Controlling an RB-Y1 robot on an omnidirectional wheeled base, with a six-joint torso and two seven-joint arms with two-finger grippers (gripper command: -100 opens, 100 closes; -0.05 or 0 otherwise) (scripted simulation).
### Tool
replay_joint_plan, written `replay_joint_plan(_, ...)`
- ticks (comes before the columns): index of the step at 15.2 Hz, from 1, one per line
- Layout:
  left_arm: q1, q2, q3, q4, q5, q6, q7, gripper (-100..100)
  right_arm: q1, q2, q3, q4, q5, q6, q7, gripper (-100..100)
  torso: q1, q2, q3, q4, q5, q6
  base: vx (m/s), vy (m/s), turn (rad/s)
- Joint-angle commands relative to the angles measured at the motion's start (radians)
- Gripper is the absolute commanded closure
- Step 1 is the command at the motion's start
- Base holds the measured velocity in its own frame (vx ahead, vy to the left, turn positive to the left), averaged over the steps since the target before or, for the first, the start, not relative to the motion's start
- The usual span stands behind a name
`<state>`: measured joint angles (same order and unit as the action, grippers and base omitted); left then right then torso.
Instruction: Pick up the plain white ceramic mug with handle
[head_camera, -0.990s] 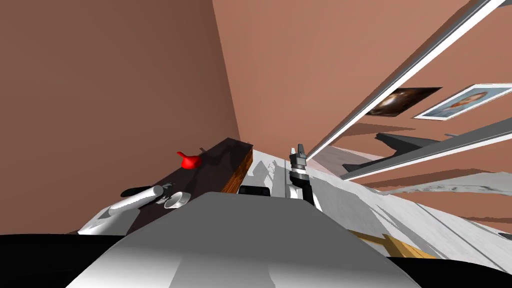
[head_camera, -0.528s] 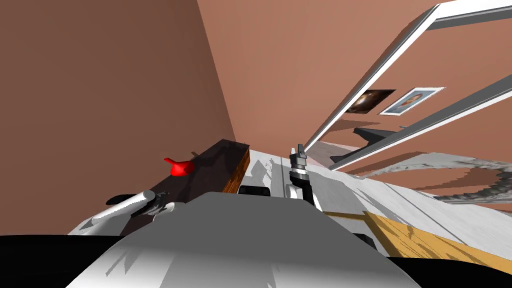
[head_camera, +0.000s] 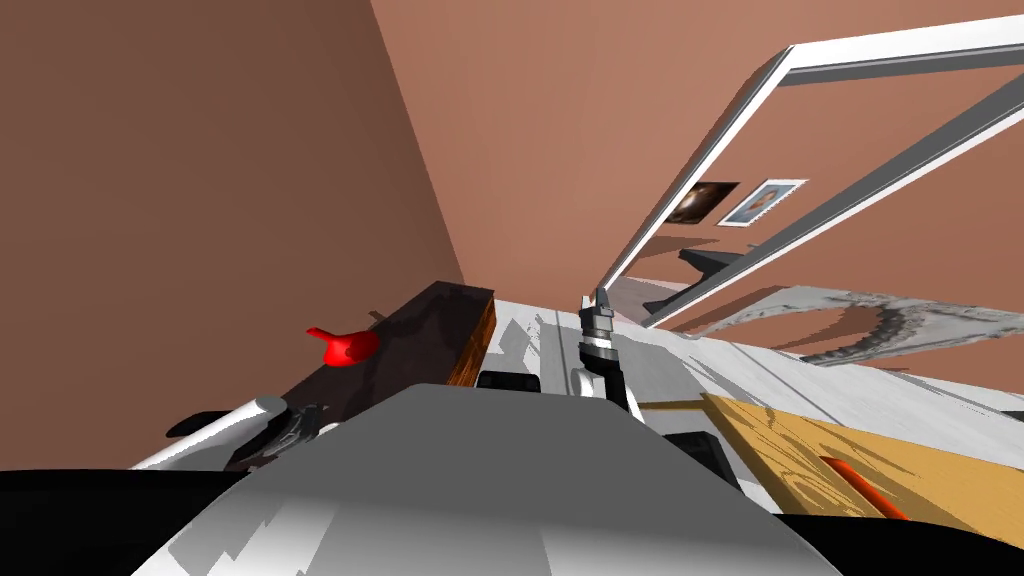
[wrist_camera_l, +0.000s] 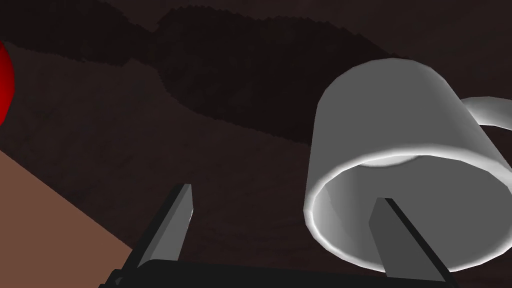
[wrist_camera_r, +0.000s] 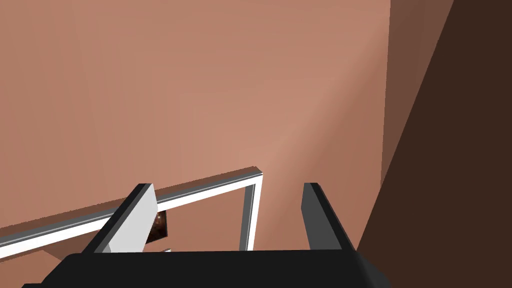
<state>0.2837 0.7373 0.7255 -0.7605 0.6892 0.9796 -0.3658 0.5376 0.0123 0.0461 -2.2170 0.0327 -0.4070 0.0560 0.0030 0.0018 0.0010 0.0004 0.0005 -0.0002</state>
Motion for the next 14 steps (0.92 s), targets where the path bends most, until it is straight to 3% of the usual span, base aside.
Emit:
replay_joint_plan(1, 0.005, 0.005, 0.021, 0.044, 0.019, 0.047, -0.003, -100, 0.0, 0.0, 0.0, 0.0, 0.0, 0.0, 0.0, 0, 0.0, 0.0, 0.0, 0.0, 0.0, 0.0, -0.025, 0.057, -0.214)
replay_joint_plan(2, 0.005, 0.005, 0.021, 0.044, 0.019, 0.047, -0.003, -100, 0.0, 0.0, 0.0, 0.0, 0.0, 0.0, 0.0, 0, 0.001, 0.0, 0.0, 0.0, 0.0, 0.0, -0.027, 0.059, -0.173)
replay_joint_plan(4, 0.006, 0.016, 0.046, 0.105, 0.042, 0.097, -0.01, -100, 0.0, 0.0, 0.0, 0.0, 0.0, 0.0, 0.0, 0, 0.001, 0.001, 0.0, 0.0, 0.0, 0.0, -0.038, 0.065, -0.2)
replay_joint_plan(6, 0.006, 0.016, 0.046, 0.105, 0.042, 0.099, -0.01, -100, 0.0, 0.0, 0.0, 0.0, 0.0, 0.0, 0.0, 0, 0.002, 0.002, 0.001, 0.0, 0.001, 0.0, -0.036, 0.054, -0.114)
replay_joint_plan(11, 0.008, 0.028, 0.077, 0.18, 0.071, 0.16, -0.019, -100, 0.0, 0.0, 0.0, 0.0, 0.0, 0.0, 0.0, 0, 0.0, 0.0, 0.0, 0.0, 0.0, 0.0, -0.023, 0.043, -0.116)
replay_joint_plan(14, -0.012, -0.002, 0.052, 0.187, 0.051, 0.105, -0.01, -100, 0.0, 0.0, 0.0, 0.0, 0.0, 0.0, 0.0, 0, 0.0, -0.001, 0.0, 0.0, 0.0, 0.0, -0.016, 0.037, -0.011)
